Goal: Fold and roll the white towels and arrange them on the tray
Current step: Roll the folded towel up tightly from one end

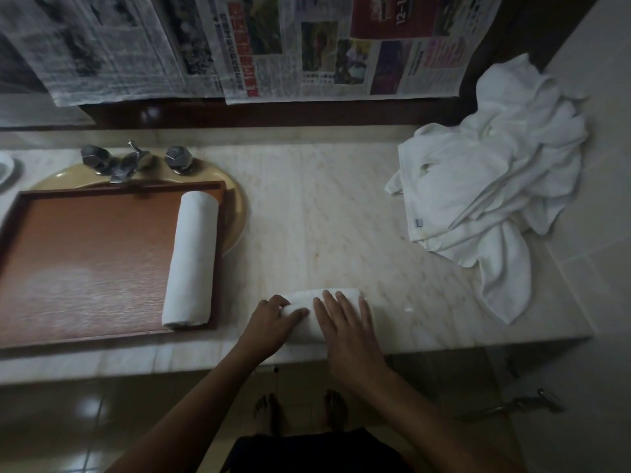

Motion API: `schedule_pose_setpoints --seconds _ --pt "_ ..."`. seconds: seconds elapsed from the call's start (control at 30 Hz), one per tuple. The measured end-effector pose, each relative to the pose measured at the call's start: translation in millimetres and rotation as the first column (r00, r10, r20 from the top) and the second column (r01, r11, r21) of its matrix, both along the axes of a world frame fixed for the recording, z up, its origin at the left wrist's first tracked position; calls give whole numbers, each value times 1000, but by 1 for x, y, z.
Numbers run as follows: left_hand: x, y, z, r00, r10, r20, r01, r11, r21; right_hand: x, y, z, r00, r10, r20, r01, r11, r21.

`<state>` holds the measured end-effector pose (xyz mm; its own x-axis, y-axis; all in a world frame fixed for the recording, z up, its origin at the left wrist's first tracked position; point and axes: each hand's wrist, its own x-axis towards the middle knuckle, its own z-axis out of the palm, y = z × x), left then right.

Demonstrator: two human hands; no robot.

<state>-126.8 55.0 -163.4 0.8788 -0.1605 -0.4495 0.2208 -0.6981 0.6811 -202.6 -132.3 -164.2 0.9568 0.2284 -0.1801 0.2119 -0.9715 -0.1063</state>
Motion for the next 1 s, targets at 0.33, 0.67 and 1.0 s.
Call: schedule_pose_setpoints --seconds 0.33,0.67,1.0 --pt "-2 -1 16 913 254 -318 -312 939 -146 74 -2 25 979 57 -195 -94 978 -188" --pt "-18 -39 34 768 401 -500 -634 586 -504 71 -32 32 965 197 -172 -203 979 -16" --pt "-24 -9 61 871 469 -147 -436 598 -673 38 -51 63 862 -264 -433 506 484 714"
